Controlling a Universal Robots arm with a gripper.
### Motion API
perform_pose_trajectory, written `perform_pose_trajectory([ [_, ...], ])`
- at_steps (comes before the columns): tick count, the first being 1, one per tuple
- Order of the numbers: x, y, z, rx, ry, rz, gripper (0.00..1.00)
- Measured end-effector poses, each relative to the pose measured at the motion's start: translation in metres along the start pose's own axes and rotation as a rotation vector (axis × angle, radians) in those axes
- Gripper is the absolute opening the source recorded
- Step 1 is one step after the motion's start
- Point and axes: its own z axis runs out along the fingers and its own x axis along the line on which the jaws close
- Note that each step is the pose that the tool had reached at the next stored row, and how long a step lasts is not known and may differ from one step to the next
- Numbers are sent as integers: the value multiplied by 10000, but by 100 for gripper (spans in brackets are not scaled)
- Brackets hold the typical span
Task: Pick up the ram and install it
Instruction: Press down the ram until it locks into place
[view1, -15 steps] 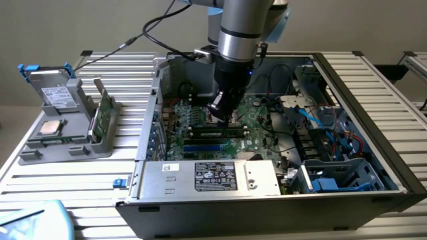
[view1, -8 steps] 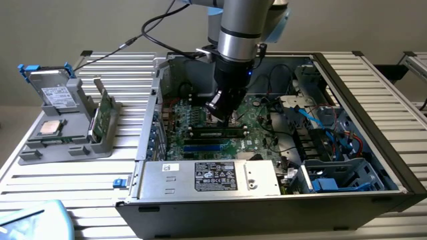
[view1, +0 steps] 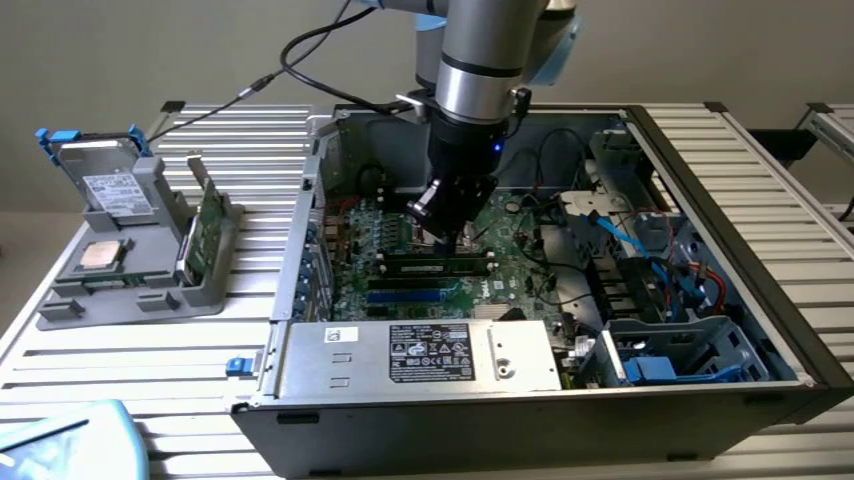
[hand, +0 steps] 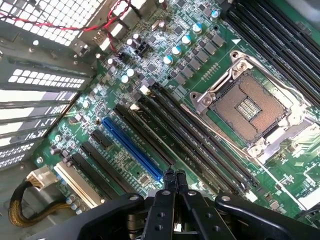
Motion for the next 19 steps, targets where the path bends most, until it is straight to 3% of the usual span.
perform_pose_trajectory([
  [16, 0, 0, 0, -232, 78, 1947, 11],
  [19, 0, 0, 0, -195, 94, 2229, 11],
])
